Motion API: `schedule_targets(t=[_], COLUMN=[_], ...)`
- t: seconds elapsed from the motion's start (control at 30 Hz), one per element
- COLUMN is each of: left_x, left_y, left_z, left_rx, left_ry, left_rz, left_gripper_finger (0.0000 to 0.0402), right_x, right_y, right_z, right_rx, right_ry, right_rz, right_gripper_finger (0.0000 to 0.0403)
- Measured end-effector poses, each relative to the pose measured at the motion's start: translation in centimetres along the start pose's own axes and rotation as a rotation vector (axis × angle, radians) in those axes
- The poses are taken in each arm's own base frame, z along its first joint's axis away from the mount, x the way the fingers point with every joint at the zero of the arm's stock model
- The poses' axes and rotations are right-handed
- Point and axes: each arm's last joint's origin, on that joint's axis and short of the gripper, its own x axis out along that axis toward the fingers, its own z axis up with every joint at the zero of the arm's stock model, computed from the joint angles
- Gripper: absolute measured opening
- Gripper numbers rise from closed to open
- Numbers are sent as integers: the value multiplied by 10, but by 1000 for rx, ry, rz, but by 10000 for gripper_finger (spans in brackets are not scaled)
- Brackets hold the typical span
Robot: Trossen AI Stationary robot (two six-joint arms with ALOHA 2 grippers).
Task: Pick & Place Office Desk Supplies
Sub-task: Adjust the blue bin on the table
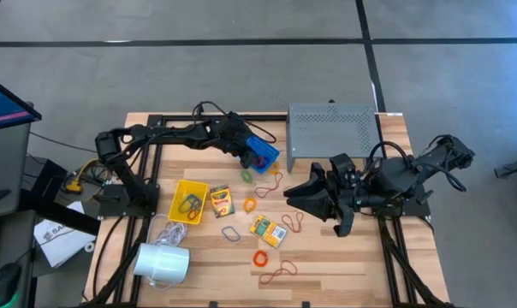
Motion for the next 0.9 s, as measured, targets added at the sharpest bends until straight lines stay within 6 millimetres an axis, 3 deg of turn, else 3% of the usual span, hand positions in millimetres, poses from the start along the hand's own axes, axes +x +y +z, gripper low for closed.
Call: schedule_targets(t=[0.3, 0.67, 0.9], left_x=[-8, -3, -2], left_y=[-18, -44, -50], left_z=[-12, -22, -24], left_rx=[344, 703, 744], left_ry=[111, 123, 122], left_rz=[-118, 119, 132], left_gripper_finger=[155, 163, 166], right_x=[0, -1, -3], right_y=[0, 4, 7], right_z=[0, -1, -2], right_rx=[-1, 0, -6], right_ry=[0, -8, -14], right_rz=[1, 16, 13], right_gripper_finger=[111, 111, 111])
